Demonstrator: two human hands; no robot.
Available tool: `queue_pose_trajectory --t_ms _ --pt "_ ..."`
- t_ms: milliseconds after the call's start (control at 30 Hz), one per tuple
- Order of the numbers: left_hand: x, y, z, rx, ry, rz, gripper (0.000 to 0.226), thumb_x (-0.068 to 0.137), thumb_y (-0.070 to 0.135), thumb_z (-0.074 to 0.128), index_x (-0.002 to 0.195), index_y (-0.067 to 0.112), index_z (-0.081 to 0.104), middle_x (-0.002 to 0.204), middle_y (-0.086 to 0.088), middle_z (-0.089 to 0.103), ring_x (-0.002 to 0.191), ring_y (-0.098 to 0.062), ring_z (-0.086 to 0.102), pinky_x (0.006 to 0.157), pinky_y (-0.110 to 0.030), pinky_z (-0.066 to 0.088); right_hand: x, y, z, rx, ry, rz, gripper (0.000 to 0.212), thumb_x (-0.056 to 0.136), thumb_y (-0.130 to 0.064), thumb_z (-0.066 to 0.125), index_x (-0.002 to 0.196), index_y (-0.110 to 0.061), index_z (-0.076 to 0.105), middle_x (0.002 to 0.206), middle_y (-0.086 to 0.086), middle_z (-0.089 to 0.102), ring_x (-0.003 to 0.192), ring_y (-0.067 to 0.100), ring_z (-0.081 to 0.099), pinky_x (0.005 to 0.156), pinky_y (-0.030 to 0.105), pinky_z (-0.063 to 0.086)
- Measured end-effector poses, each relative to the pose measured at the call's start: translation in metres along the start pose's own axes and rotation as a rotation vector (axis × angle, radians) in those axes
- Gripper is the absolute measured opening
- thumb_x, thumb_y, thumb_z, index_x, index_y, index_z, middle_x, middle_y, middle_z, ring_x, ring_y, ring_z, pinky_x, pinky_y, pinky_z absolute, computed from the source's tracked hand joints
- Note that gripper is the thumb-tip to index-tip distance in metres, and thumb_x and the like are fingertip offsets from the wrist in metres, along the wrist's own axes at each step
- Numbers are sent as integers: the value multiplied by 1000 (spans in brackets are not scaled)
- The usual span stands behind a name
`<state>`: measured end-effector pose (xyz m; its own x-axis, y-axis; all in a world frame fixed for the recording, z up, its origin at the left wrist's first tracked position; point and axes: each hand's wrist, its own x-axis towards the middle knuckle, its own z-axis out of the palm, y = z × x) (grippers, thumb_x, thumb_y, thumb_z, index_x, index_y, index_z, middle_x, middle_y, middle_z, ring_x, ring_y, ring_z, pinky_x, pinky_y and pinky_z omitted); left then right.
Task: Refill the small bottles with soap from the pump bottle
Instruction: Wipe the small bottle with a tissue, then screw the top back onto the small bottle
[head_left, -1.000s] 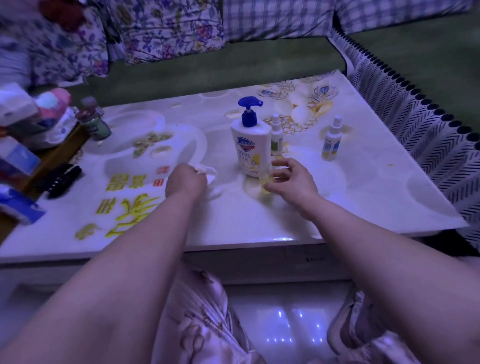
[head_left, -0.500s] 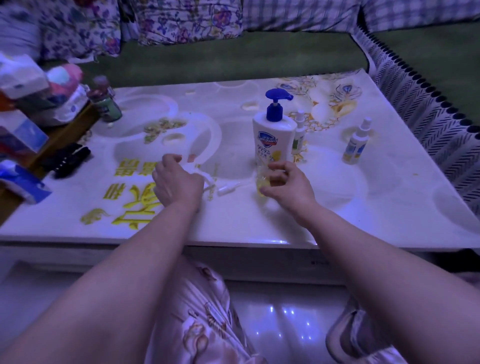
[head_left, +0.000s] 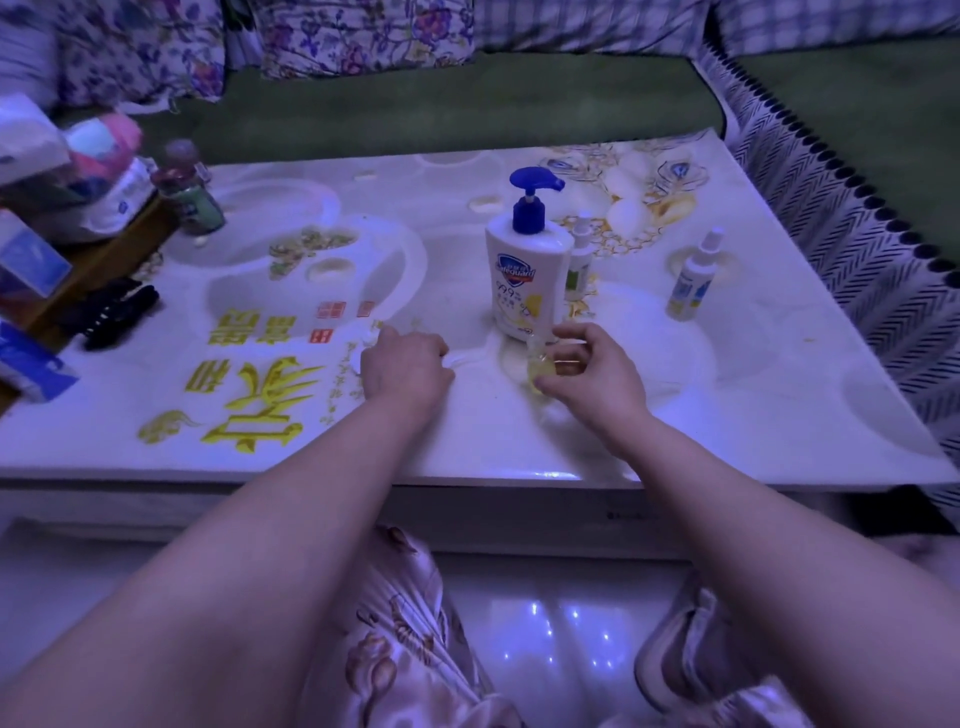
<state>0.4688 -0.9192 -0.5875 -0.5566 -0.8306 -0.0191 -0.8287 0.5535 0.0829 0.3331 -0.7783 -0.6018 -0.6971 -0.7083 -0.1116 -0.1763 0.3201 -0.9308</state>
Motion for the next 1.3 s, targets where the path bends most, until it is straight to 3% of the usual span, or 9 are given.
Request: queue_pose_trajectory --t_ms 167,267,433,600,667,767,933,1033,1300 --pt "-4 9 -2 -33 36 7 30 88 27 51 117 29 62 112 -1 65 117 -28 41 86 -39 38 -5 0 -12 -52 32 -24 49 73 -15 76 116 -29 55 88 -20 67 91 7 68 86 32 53" --pt "-6 19 -13 -203 70 64 29 90 31 54 118 29 62 110 -3 65 119 -28 41 91 -40 35 -9 0 -19 -147 81 -48 48 76 -22 75 118 -28 54 85 -22 64 92 4 65 81 28 48" --pt "-14 31 -33 -519 83 223 30 90 26 56 120 24 63 109 0 66 109 -26 51 91 -39 44 -15 5 -29 -241 156 -53 46 80 -27 72 120 -28 49 97 -15 67 98 7 65 79 29 46" --pt "-25 44 -49 -922 -77 159 4 91 22 53 91 23 57 92 2 64 92 -16 57 81 -30 41 -22 8 -42 -261 193 -72 48 80 -26 72 121 -28 48 97 -15 66 99 10 66 84 36 50" --pt "-29 48 -52 -1007 -101 148 10 91 22 52 82 20 57 82 3 63 80 -13 55 80 -29 40 -25 8 -46 -263 198 -83 49 79 -26 73 121 -28 48 98 -15 66 99 10 65 85 37 50" --pt "-32 52 -54 -1015 -98 160 17 88 31 54 74 21 59 73 4 62 73 -13 52 76 -31 39 -30 8 -51 -266 207 -94 51 78 -25 73 121 -29 48 96 -17 64 99 10 65 85 39 50" --pt "-32 58 -56 -952 -86 143 22 92 30 53 72 21 60 72 3 64 71 -15 51 73 -32 39 -32 6 -57 -263 222 -97 50 78 -23 72 121 -28 48 95 -18 64 100 11 66 88 39 48" --pt "-33 62 -57 -924 -75 134 22 81 40 53 69 23 61 71 7 65 74 -15 54 75 -33 41 -33 5 -60 -269 222 -100 50 77 -22 71 120 -30 47 93 -19 63 100 11 66 90 41 48" --pt "-35 66 -57 -830 -44 128 22 90 34 53 82 17 63 87 0 67 83 -18 55 72 -31 40 -34 0 -59 -269 217 -109 50 76 -20 70 120 -29 48 89 -20 62 98 11 66 92 44 46"
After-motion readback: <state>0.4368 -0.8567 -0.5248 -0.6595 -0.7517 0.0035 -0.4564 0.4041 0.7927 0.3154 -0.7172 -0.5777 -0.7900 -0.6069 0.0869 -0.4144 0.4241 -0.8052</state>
